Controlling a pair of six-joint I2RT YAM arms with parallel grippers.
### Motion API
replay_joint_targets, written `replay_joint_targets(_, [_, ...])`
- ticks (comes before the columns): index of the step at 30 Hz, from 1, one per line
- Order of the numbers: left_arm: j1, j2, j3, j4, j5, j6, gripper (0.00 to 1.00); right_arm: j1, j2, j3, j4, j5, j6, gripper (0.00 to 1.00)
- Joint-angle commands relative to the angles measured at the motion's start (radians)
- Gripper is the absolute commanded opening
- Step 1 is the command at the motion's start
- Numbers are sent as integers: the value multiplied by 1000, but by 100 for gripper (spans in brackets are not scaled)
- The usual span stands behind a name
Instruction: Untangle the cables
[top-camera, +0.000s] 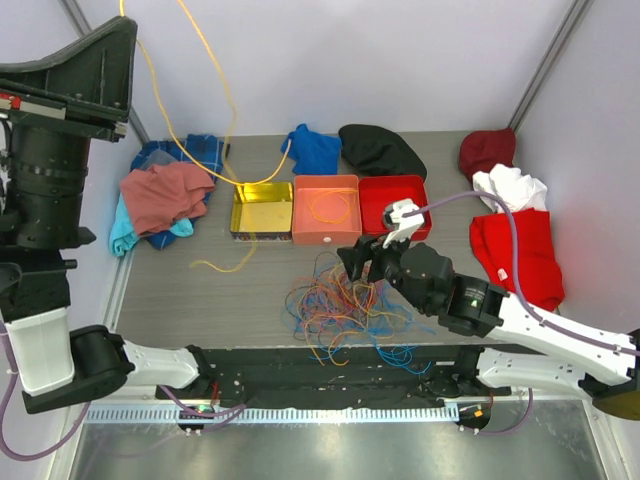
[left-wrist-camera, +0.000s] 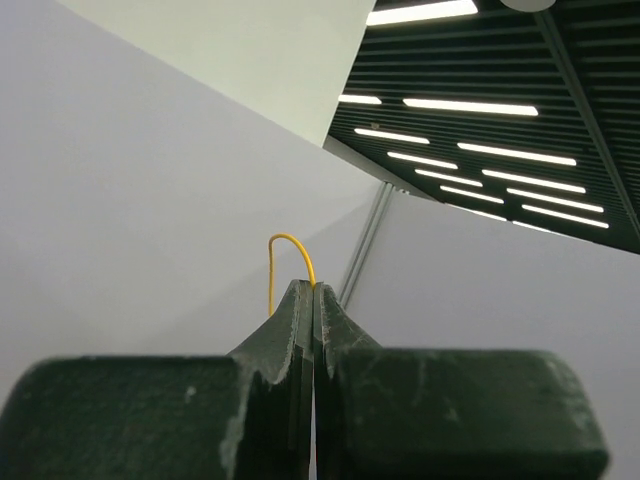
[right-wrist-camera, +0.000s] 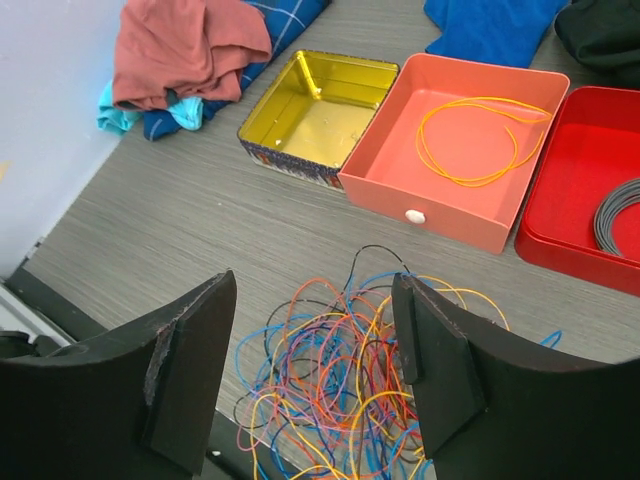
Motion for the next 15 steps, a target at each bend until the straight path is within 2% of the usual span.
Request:
replay_joint_targets(1, [-3,52,-4,46,9,53,0,3,-65,6,69,15,29,73])
replay_joint_targets(15, [0,238,8,102,-186,228,0,2,-214,41,-73,92,17,72])
